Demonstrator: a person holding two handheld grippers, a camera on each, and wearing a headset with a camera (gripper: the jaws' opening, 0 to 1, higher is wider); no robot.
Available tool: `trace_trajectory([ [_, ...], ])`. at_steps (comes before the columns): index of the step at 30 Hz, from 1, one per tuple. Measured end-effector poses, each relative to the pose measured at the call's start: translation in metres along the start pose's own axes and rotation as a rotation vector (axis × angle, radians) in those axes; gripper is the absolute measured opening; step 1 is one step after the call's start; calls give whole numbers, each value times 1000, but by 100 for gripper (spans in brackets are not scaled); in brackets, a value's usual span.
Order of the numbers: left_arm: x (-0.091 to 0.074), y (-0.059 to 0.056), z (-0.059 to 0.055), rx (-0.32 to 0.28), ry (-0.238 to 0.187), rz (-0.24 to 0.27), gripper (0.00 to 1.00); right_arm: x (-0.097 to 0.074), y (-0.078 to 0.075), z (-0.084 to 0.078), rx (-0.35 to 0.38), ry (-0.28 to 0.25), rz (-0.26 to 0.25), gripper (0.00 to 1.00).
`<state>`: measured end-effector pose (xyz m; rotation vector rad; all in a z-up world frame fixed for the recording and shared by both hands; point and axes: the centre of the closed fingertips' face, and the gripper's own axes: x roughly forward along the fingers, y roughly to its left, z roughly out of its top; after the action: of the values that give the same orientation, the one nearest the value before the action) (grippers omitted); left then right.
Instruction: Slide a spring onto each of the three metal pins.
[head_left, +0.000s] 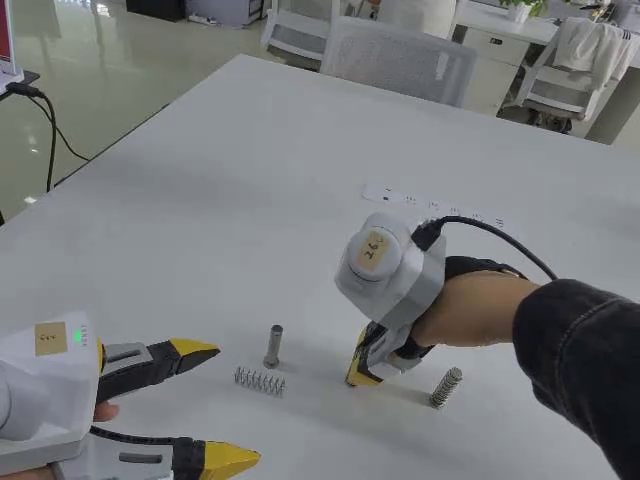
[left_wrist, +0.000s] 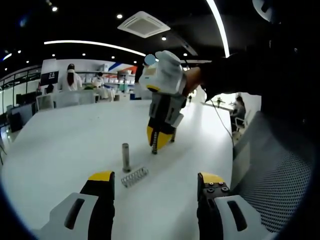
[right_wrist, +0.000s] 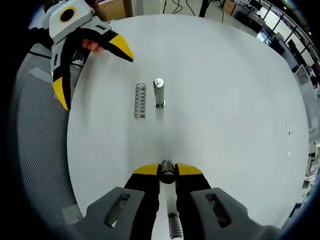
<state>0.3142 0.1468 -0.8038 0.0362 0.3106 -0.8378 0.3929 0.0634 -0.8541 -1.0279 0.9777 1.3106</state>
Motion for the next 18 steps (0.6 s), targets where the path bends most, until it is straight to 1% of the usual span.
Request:
trace_trajectory([
  [6,0,0,0,-1,-1,2,62,2,1,0,-9,-4,0,10],
  [8,-1,0,0,-2,0,3,62,2,1,0,-18,-7,-5,13],
  [13,-1,0,-1,-2,1,2,62,-1,0,2,-10,-29,-8,18],
  [18,0,0,-1,-1,1,2,62,-6,2,7,1,-58,-5,20],
])
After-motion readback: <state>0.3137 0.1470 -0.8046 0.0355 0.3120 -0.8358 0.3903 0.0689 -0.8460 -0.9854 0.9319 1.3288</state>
